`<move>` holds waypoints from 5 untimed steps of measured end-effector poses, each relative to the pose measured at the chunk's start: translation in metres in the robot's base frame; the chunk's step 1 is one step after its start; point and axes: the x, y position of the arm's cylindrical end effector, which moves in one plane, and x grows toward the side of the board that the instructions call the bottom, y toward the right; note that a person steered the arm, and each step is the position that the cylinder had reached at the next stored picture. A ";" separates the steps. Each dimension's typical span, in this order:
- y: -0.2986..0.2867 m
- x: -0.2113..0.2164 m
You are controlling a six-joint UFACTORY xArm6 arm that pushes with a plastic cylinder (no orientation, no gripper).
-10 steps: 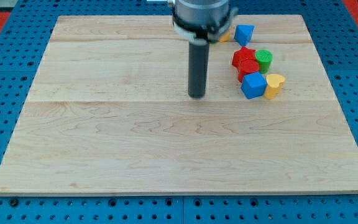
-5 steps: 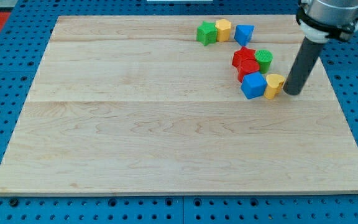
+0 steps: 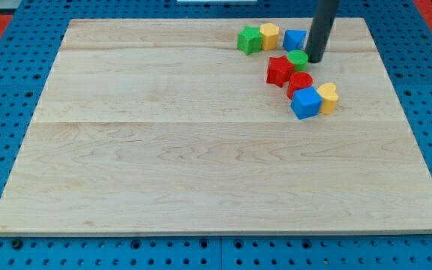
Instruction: Place the green circle in between the green star and the red star
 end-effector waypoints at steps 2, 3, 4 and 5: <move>0.053 0.016; 0.009 0.018; -0.002 0.024; -0.036 0.029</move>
